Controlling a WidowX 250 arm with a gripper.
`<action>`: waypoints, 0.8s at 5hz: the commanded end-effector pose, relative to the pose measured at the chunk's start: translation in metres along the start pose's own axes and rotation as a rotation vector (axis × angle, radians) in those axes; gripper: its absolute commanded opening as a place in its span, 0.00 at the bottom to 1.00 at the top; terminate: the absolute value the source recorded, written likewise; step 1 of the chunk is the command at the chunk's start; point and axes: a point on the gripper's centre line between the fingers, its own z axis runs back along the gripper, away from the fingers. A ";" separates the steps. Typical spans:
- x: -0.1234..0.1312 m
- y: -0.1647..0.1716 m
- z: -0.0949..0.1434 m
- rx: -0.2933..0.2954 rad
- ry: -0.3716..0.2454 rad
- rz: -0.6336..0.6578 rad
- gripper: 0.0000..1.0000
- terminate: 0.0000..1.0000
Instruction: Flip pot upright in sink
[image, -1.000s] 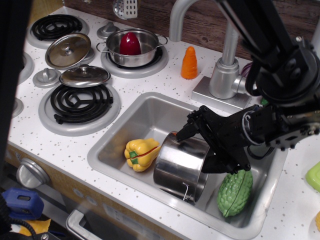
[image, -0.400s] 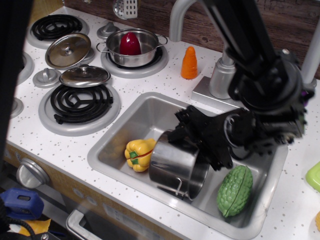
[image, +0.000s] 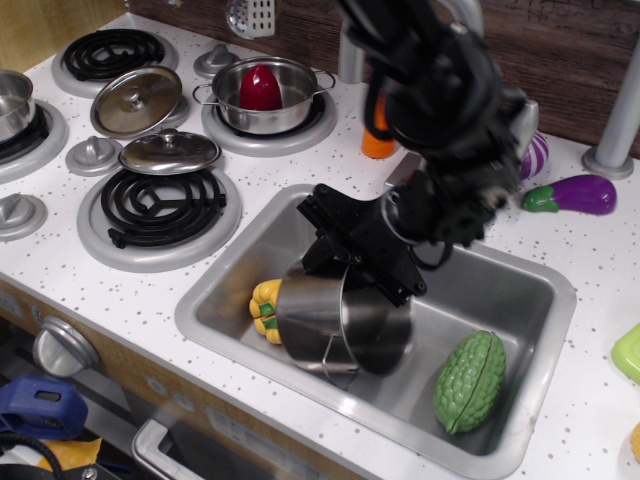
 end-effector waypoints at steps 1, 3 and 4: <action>0.009 0.007 0.005 -0.200 -0.051 0.007 0.00 0.00; 0.010 0.012 -0.006 -0.322 -0.105 0.000 1.00 0.00; 0.010 0.013 -0.010 -0.336 -0.149 -0.019 1.00 0.00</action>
